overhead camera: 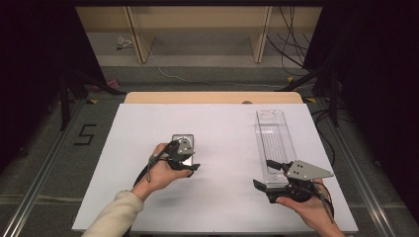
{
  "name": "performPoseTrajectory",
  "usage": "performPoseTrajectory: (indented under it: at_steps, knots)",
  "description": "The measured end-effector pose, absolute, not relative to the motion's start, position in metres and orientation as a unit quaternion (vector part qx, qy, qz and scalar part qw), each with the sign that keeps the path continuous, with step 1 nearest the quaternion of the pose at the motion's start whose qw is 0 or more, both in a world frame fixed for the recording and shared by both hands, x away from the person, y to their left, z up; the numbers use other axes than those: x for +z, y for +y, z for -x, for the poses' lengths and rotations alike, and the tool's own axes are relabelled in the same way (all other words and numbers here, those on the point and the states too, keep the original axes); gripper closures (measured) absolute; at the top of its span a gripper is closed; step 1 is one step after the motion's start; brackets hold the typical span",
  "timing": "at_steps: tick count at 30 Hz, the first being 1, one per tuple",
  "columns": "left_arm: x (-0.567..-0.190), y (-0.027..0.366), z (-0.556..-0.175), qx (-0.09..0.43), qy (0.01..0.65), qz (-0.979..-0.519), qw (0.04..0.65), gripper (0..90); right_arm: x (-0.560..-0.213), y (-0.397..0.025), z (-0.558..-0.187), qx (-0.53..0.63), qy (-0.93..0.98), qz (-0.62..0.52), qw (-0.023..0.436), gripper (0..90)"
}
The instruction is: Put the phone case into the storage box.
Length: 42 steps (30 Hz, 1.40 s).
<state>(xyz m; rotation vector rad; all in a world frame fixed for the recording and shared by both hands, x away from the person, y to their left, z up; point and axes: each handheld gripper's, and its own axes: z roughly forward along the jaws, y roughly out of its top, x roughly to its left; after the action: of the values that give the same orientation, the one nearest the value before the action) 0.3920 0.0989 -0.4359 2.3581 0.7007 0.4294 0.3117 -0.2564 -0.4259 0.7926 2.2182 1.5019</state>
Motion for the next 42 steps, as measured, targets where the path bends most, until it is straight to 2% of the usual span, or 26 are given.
performPoseTrajectory:
  at_steps: [2, 5, 12, 19, 28, 42]
  knots:
    - [-0.434, 0.103, -0.391, 0.162, 0.243, -0.908, 0.3, 32.6, -0.426, -0.257, -0.312, 0.529, 0.782, -0.279, 0.174, 20.7]
    - [-0.435, 0.109, -0.39, 0.167, 0.218, -0.922, 0.272, 24.6, -0.425, -0.257, -0.311, 0.528, 0.783, -0.278, 0.174, 20.7]
    - [-0.439, 0.113, -0.388, 0.175, 0.162, -0.941, 0.239, 17.8, -0.425, -0.258, -0.31, 0.53, 0.782, -0.277, 0.175, 20.6]
    - [-0.438, 0.115, -0.388, 0.189, 0.135, -0.948, 0.219, 18.0, -0.424, -0.258, -0.31, 0.531, 0.782, -0.277, 0.173, 20.6]
    - [-0.443, 0.115, -0.388, 0.219, 0.062, -0.961, 0.157, 23.7, -0.424, -0.258, -0.31, 0.529, 0.783, -0.277, 0.173, 20.6]
    - [-0.455, 0.108, -0.386, 0.224, 0.025, -0.967, 0.117, 26.5, -0.425, -0.258, -0.31, 0.53, 0.782, -0.277, 0.173, 20.6]
